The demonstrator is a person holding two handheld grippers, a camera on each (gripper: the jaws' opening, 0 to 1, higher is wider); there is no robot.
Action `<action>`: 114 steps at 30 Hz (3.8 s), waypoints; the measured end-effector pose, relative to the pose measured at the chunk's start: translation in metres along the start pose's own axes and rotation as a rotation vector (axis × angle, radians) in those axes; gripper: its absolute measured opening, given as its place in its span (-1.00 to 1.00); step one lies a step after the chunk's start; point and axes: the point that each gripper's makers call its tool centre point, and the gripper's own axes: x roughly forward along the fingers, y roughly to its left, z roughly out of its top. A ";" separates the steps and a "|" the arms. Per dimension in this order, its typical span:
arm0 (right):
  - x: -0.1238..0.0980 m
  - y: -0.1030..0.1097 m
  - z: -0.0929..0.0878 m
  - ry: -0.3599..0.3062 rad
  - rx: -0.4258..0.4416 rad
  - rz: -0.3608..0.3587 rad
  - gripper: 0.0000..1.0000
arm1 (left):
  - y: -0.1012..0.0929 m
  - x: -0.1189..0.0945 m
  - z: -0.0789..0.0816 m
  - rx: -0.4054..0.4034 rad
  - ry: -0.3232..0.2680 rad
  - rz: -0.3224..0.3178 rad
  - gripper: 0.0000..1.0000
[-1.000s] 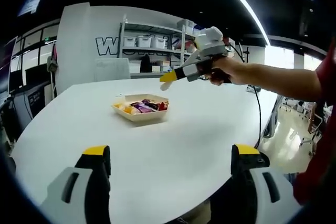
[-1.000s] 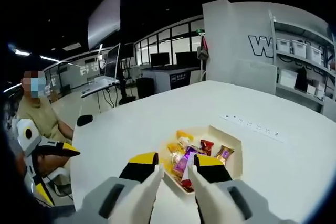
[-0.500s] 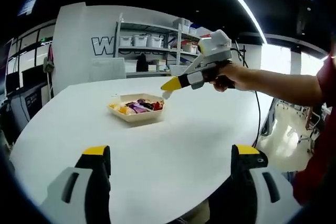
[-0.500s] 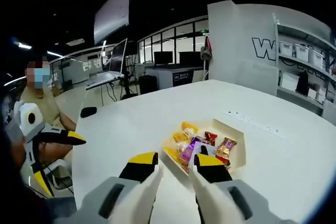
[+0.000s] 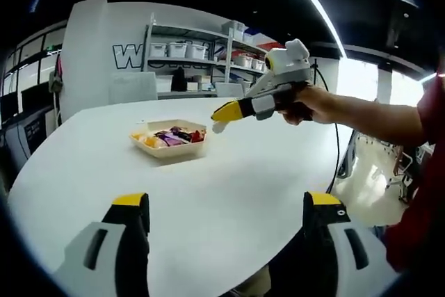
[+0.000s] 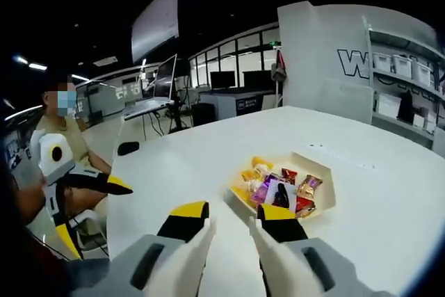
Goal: Place the target food into the container with the food tongs after gripping and lifting it, then release it inside without dropping or visibly crushing the food.
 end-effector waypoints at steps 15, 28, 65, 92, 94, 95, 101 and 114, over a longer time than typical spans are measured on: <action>-0.005 0.029 -0.009 -0.075 -0.021 0.119 -0.52 | -0.007 0.008 -0.002 -0.003 0.013 -0.062 0.63; -0.011 0.056 -0.012 -0.139 -0.050 0.219 -0.51 | -0.013 0.015 0.003 -0.031 -0.001 -0.126 0.32; -0.045 0.121 -0.006 -0.279 0.052 0.538 -0.46 | -0.056 0.021 0.039 0.064 -0.187 -0.556 -0.89; -0.028 0.079 -0.073 -0.068 0.053 0.426 -0.30 | -0.030 0.045 -0.020 0.189 0.029 -0.568 -0.96; -0.023 0.079 -0.079 -0.053 0.019 0.410 -0.30 | -0.024 0.047 -0.031 0.201 0.062 -0.560 -0.96; -0.020 0.078 -0.079 -0.059 0.022 0.406 -0.28 | -0.022 0.047 -0.034 0.204 0.069 -0.558 -0.96; -0.007 0.067 -0.085 -0.023 0.023 0.344 -0.23 | -0.006 0.052 -0.043 0.202 0.123 -0.518 -0.95; 0.004 0.033 -0.096 0.024 -0.057 0.181 -0.38 | 0.025 0.068 -0.043 0.223 0.159 -0.415 -0.94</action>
